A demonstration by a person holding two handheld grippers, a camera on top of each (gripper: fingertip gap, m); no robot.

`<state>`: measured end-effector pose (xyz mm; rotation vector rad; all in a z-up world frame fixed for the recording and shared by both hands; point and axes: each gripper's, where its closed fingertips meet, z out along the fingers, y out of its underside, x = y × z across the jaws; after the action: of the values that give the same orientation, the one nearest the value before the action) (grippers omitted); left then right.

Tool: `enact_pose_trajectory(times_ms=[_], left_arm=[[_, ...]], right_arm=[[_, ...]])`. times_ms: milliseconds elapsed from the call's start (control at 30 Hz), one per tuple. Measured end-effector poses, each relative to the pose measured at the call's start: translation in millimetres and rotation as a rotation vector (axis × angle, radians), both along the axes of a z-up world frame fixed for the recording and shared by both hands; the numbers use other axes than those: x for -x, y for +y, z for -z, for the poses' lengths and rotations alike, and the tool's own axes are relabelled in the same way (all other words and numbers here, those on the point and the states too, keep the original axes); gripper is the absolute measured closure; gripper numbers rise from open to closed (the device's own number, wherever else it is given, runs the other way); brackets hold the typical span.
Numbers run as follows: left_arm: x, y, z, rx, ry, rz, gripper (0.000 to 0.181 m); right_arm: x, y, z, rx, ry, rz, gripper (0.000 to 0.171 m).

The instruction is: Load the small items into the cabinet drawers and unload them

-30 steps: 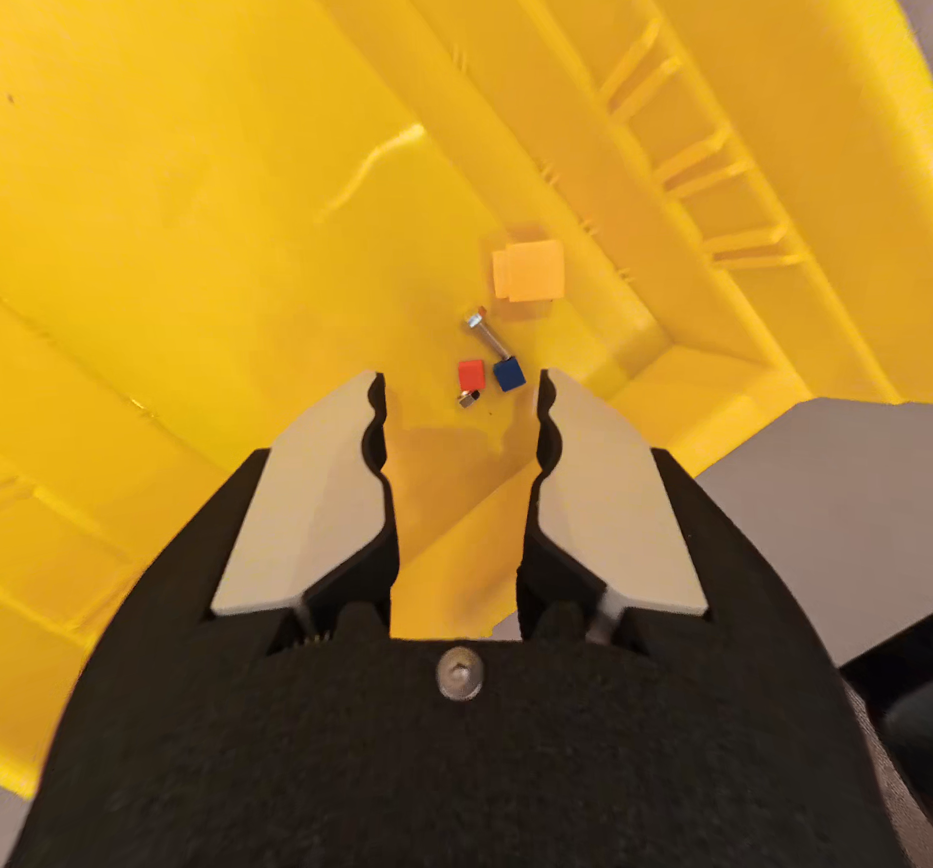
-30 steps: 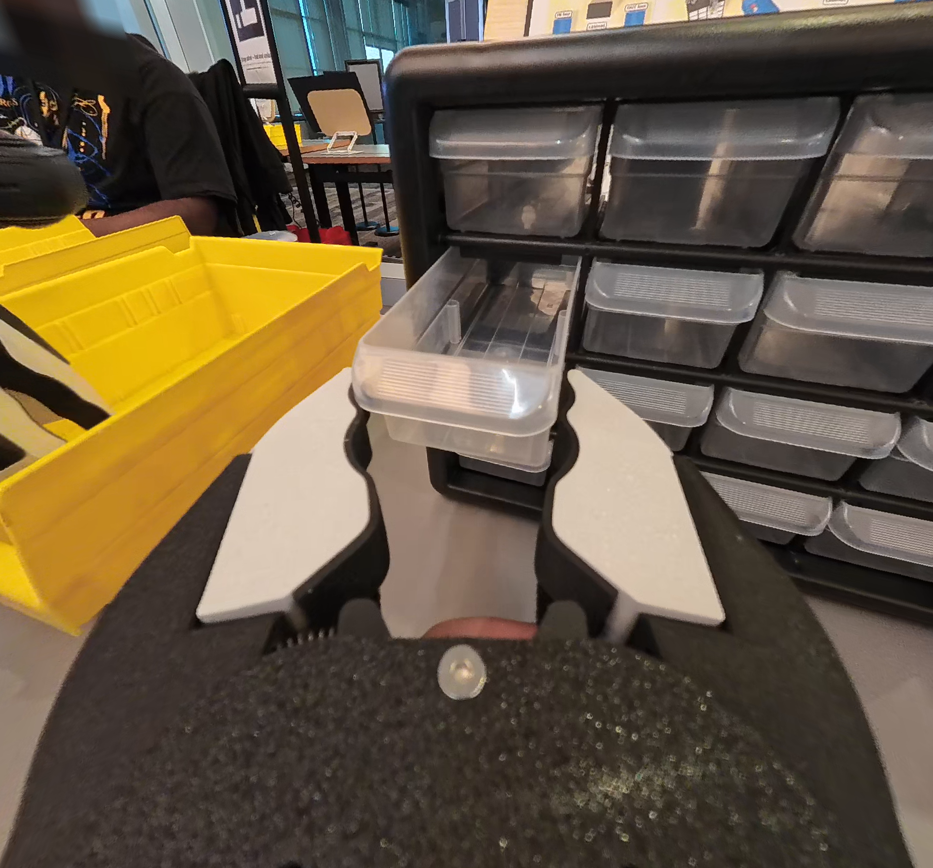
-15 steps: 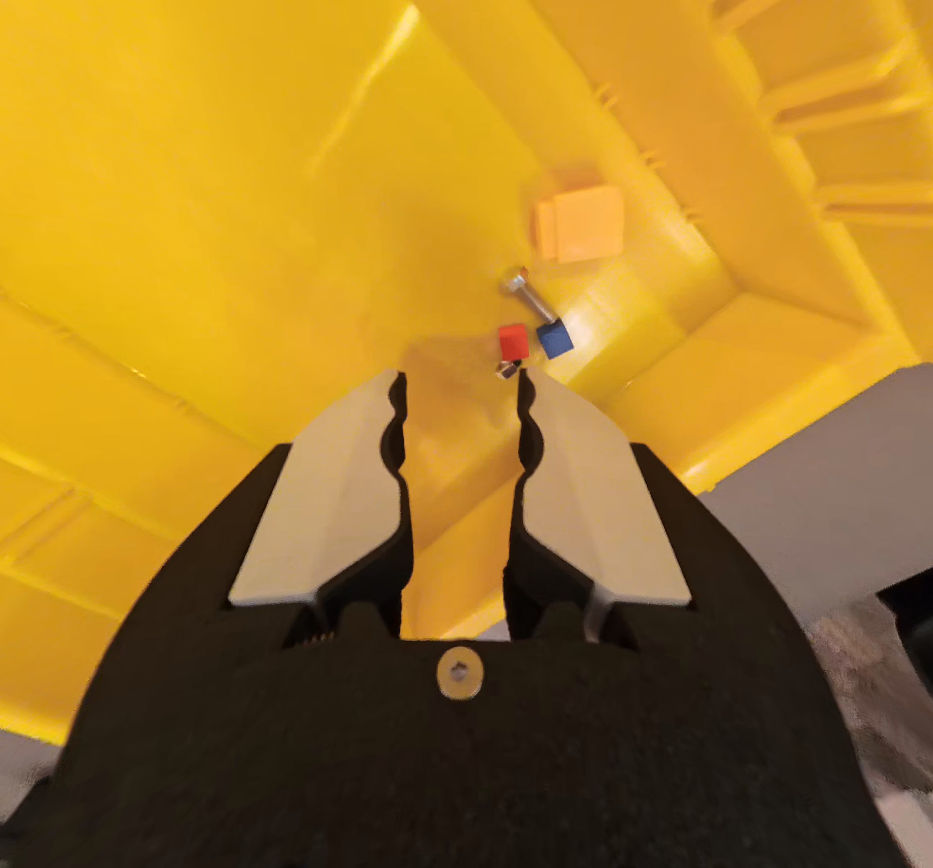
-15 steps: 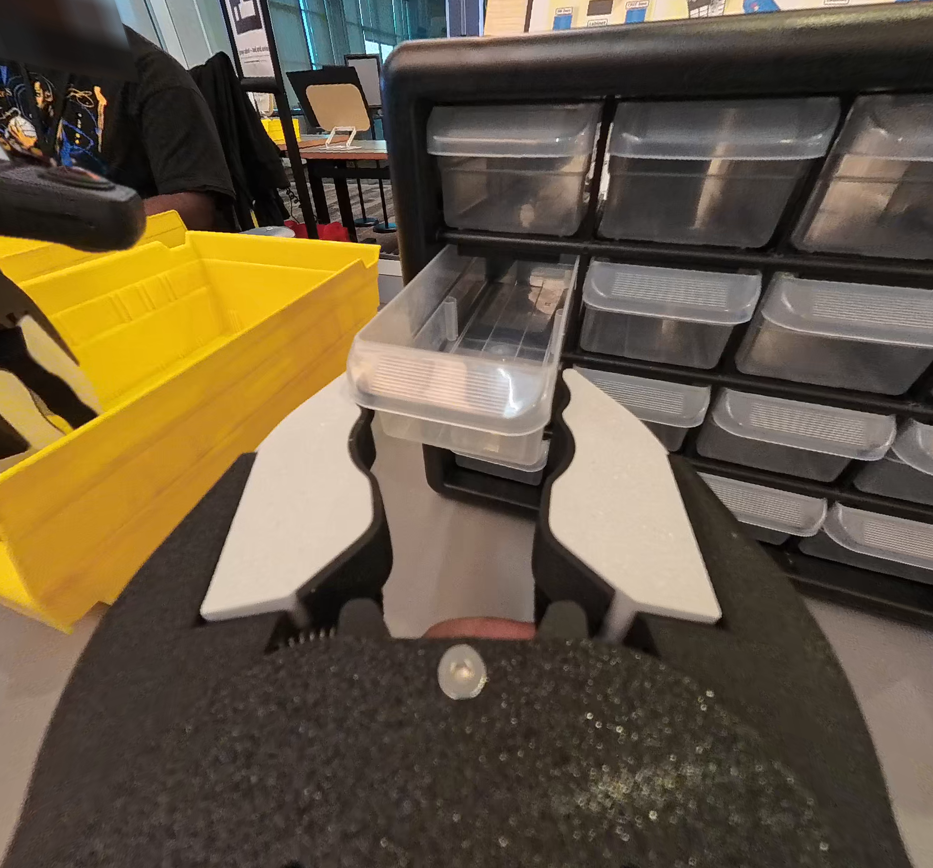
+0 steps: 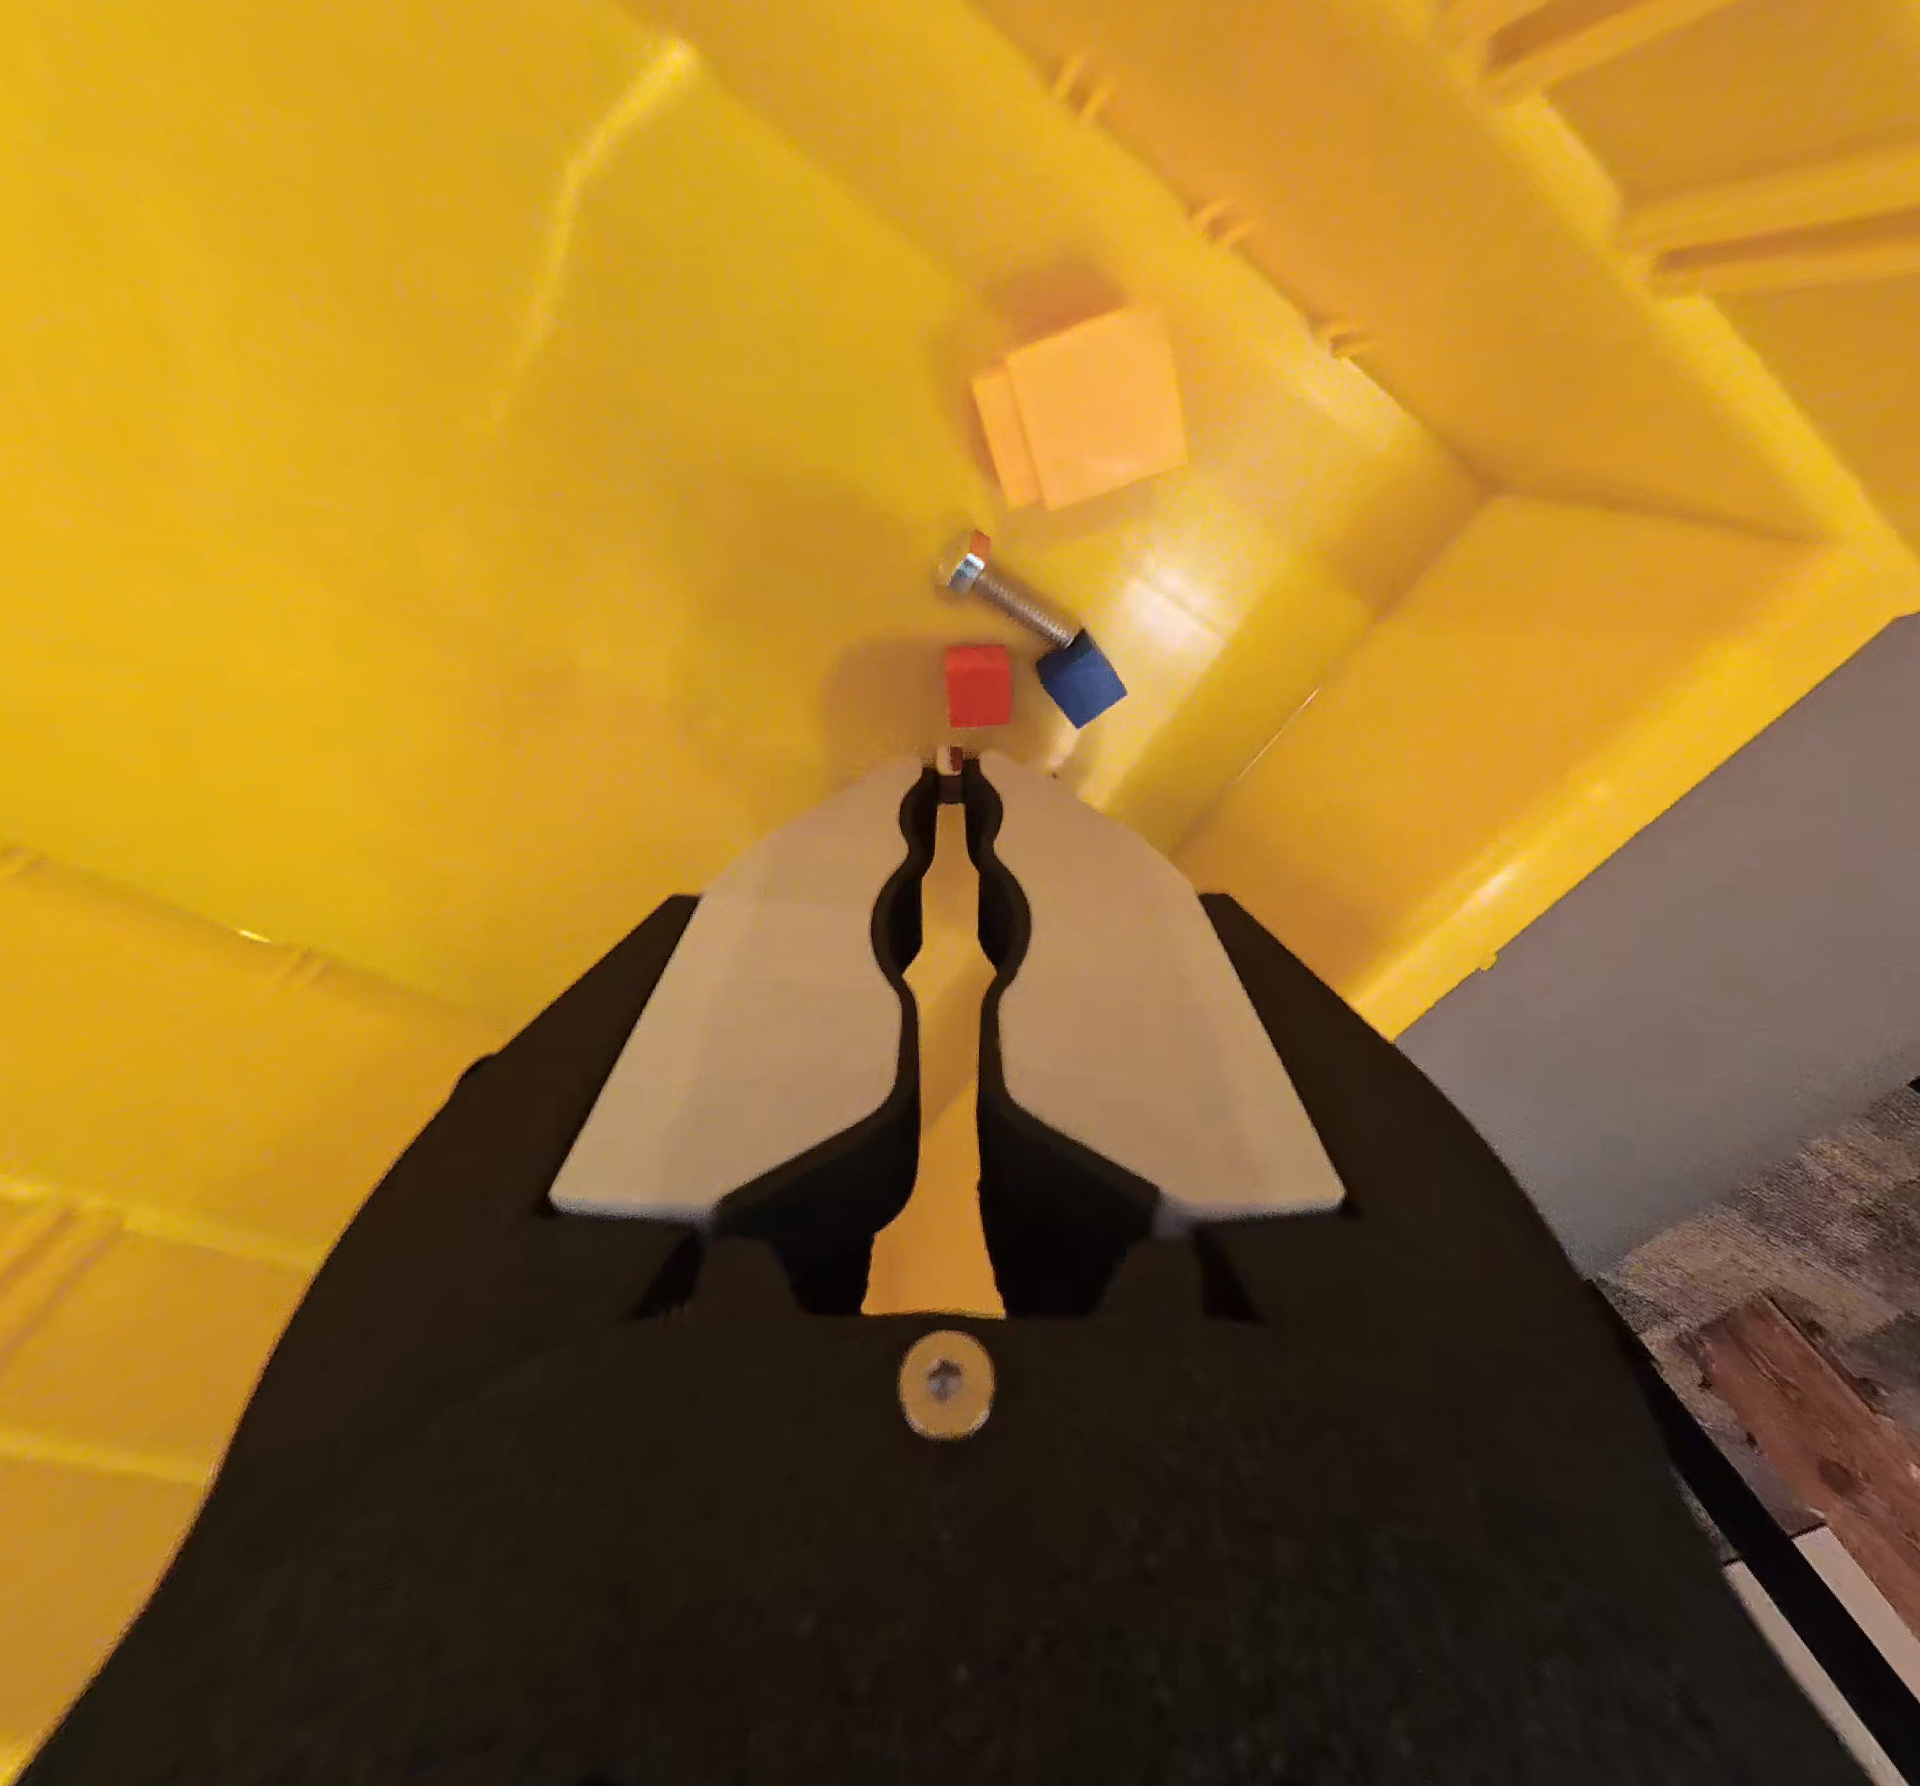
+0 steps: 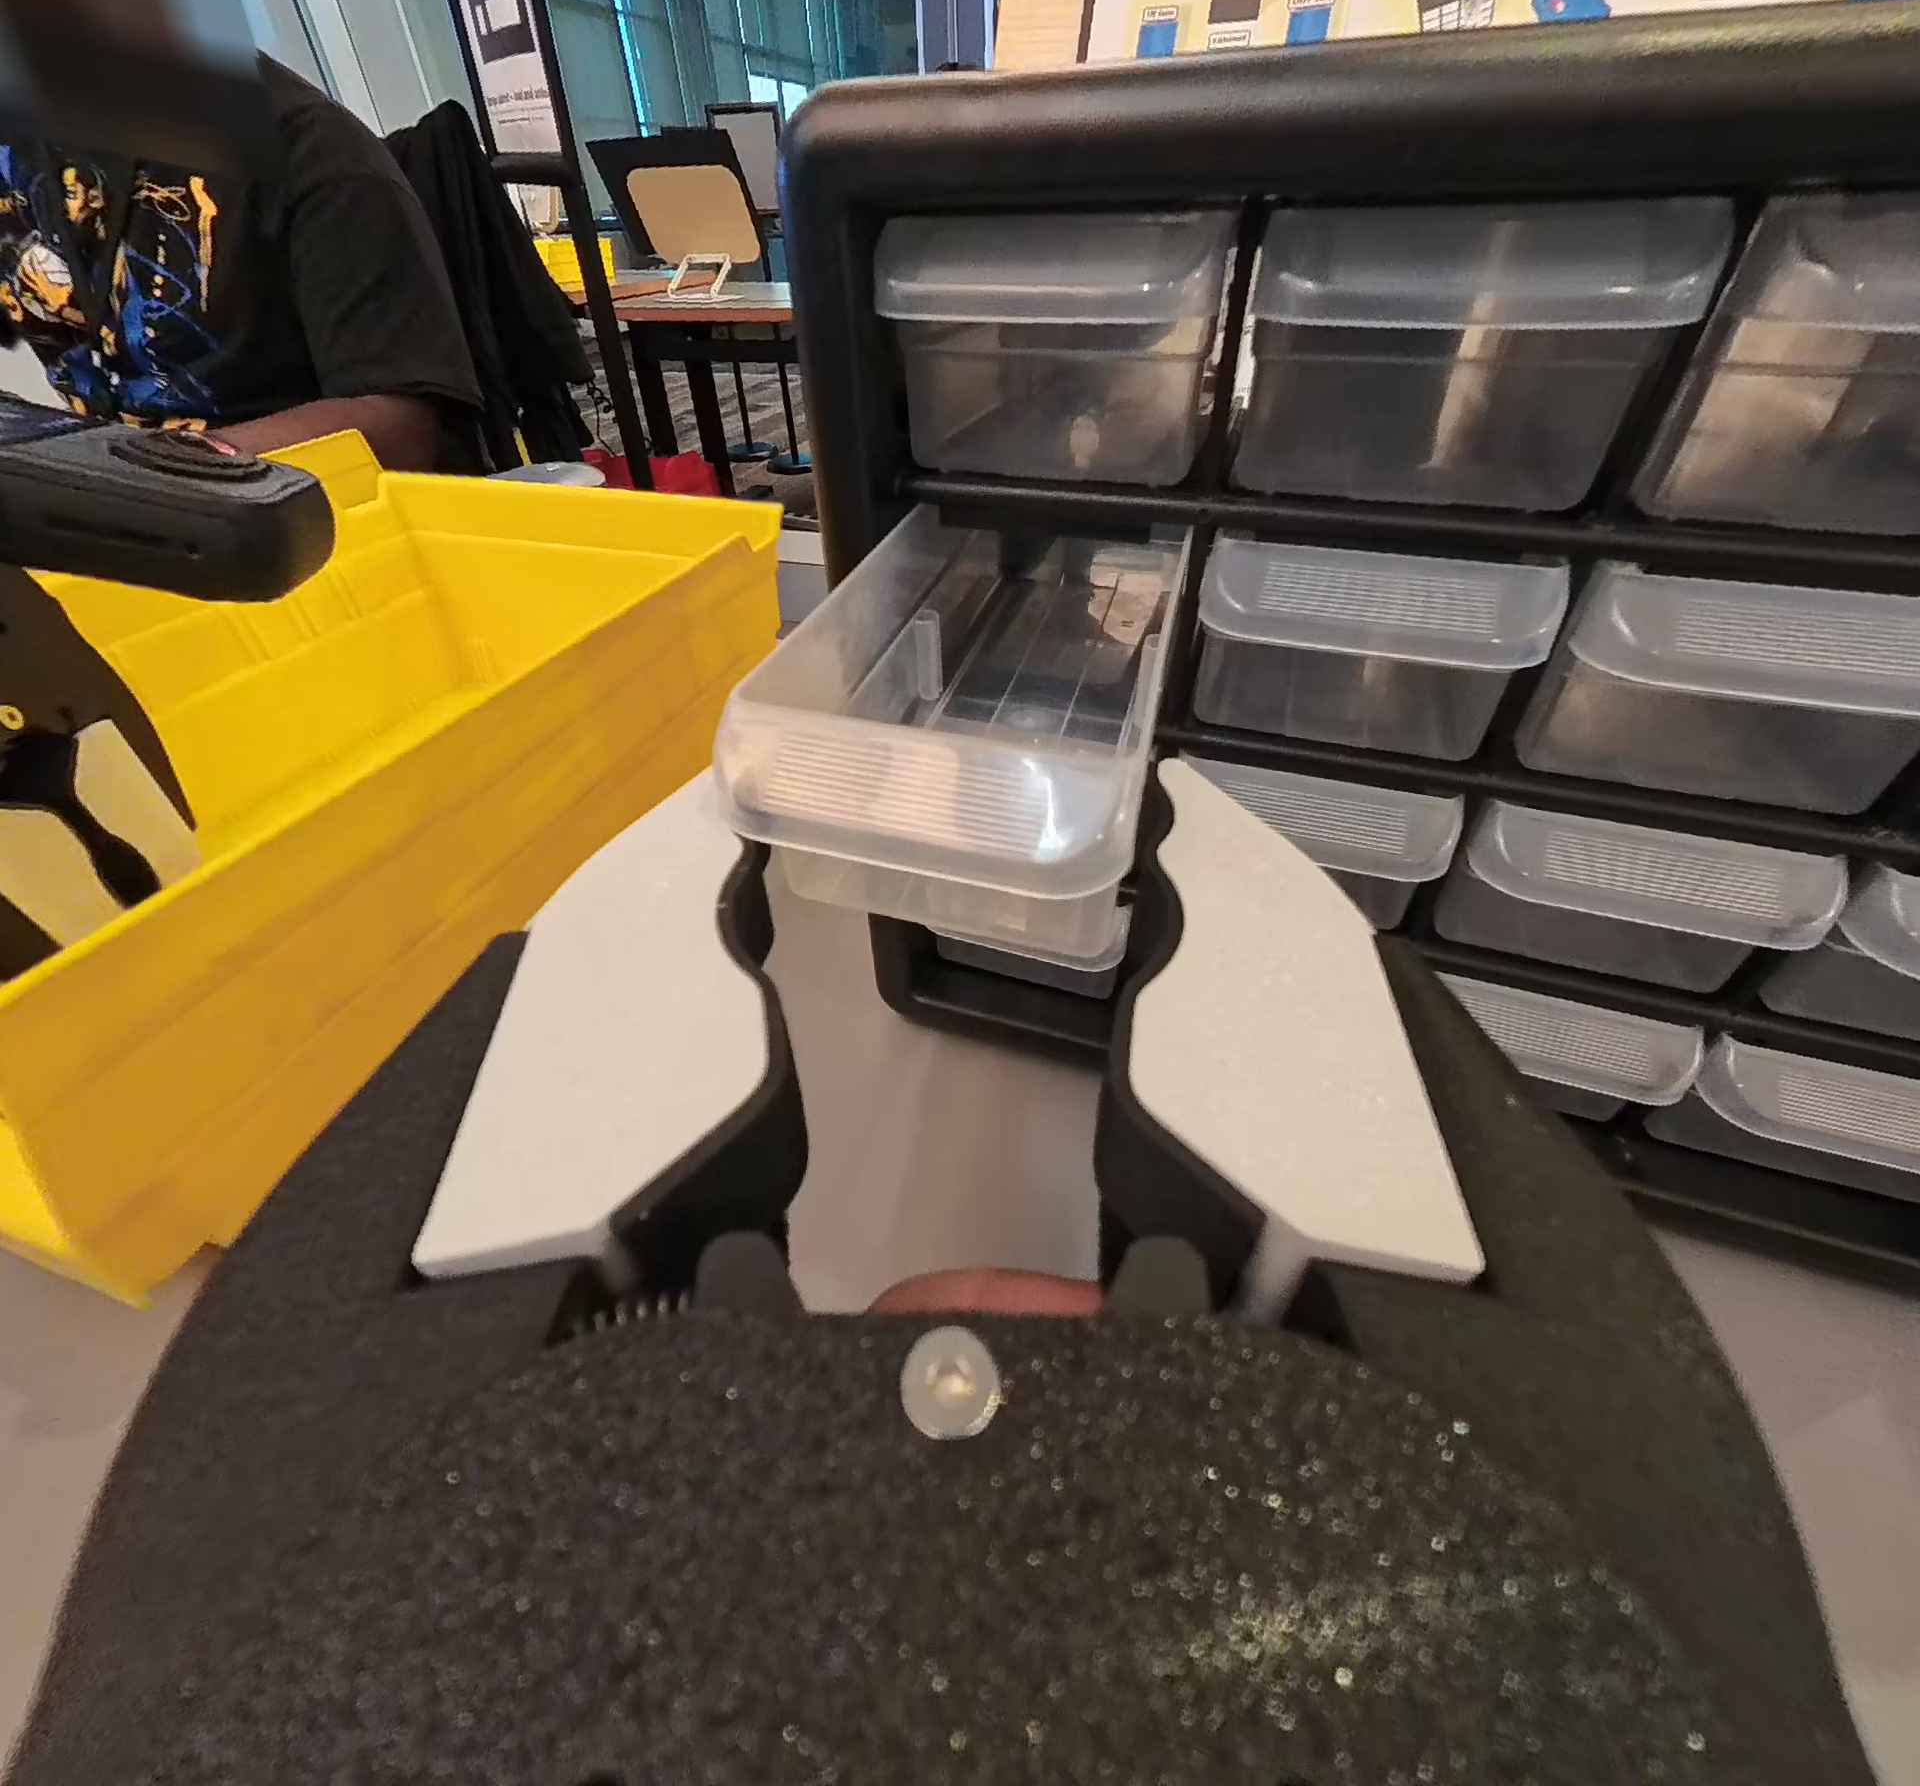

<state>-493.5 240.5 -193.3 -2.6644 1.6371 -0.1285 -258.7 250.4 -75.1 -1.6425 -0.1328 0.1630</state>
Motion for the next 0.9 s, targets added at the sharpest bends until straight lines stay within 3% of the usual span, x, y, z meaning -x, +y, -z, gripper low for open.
enact_pose_trajectory(times_ms=[167, 300, 467, 567, 733, 900], left_arm=[[-2, 0, -15, -0.038, -0.050, 0.034, 0.177], [-21, -3, -59, -0.116, -0.179, 0.095, 0.177], [-106, -15, -141, -0.228, -0.450, 0.226, 0.177], [-167, -27, -171, -0.257, -0.526, 0.319, 0.177], [-231, -23, -169, -0.284, -0.395, 0.401, 0.177], [-242, -8, -137, -0.241, -0.175, 0.379, 0.177]], right_arm=[[0, 0, 0, 0.003, -0.001, 0.000, 0.104], [0, 0, 0, 0.001, -0.003, -0.001, 0.104], [0, -1, 0, 0.000, -0.010, 0.001, 0.104], [-1, -3, 1, -0.003, -0.016, -0.002, 0.104], [0, -8, 2, -0.012, -0.030, -0.003, 0.104], [1, -14, 3, -0.010, -0.034, -0.008, 0.104]])
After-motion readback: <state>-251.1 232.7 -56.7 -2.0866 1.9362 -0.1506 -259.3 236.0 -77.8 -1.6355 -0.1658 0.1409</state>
